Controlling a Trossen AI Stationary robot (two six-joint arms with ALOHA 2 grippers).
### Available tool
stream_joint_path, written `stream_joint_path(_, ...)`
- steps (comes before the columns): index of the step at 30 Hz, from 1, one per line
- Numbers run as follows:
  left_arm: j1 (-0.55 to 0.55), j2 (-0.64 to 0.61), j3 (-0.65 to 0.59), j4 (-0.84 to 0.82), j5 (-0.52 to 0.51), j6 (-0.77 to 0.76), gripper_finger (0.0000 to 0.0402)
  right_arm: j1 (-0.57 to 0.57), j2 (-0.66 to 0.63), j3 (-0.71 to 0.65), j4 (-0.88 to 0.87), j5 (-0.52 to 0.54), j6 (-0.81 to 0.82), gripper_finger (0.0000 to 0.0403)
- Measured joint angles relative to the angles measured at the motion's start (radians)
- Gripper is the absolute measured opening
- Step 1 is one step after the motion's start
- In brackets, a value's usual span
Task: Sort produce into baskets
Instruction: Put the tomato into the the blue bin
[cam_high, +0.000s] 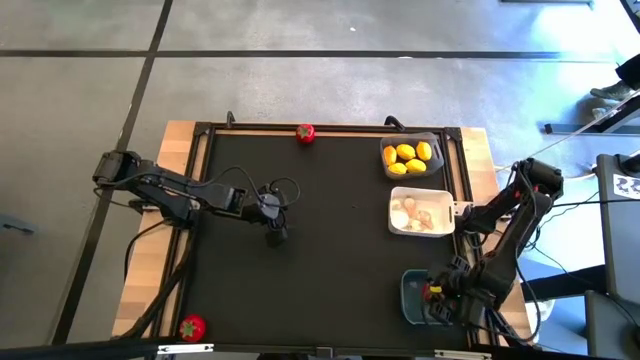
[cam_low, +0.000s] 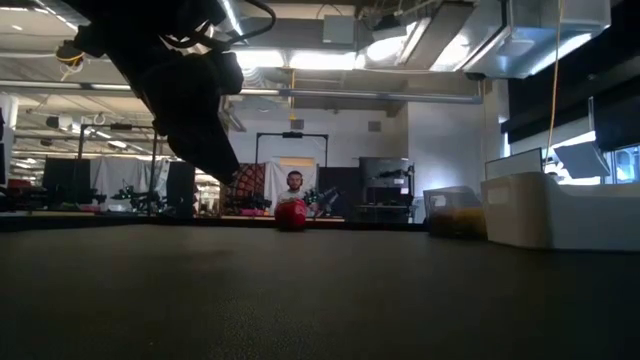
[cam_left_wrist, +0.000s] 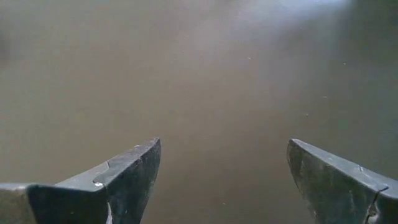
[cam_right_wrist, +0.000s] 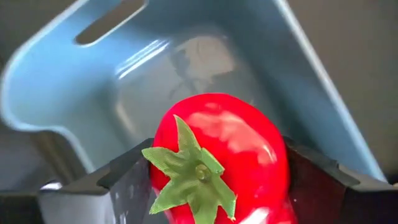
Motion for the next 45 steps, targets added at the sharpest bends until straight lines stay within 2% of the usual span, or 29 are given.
stream_joint_path(14, 0.004, 0.000, 0.000, 0.000, 0.000, 0.000, 0.0343, -0.001, 0.045, -0.048, -0.008, 0.078, -0.005, 0.0296)
stream_joint_path(22, 0.004, 0.000, 0.000, 0.000, 0.000, 0.000, 0.0343, -0.020, 0.045, -0.079, -0.002, 0.088, 0.021, 0.0297)
stream_joint_path(25, 0.004, 0.000, 0.000, 0.000, 0.000, 0.000, 0.0343, -0.030, 0.045, -0.079, 0.001, 0.079, 0.021, 0.0310)
stream_joint_path(30, 0.004, 0.000, 0.000, 0.000, 0.000, 0.000, 0.0343, -0.043, 0.043, -0.079, 0.003, 0.031, -0.010, 0.0357)
stream_joint_path(35, 0.004, 0.000, 0.000, 0.000, 0.000, 0.000, 0.0343, -0.042, 0.042, -0.079, 0.019, -0.072, -0.058, 0.0391)
stream_joint_path(40, 0.004, 0.000, 0.000, 0.000, 0.000, 0.000, 0.0343, -0.042, 0.042, -0.040, -0.006, -0.123, -0.064, 0.0397)
stream_joint_path(45, 0.004, 0.000, 0.000, 0.000, 0.000, 0.000, 0.0343, -0.042, 0.042, 0.073, -0.146, -0.104, -0.078, 0.0395)
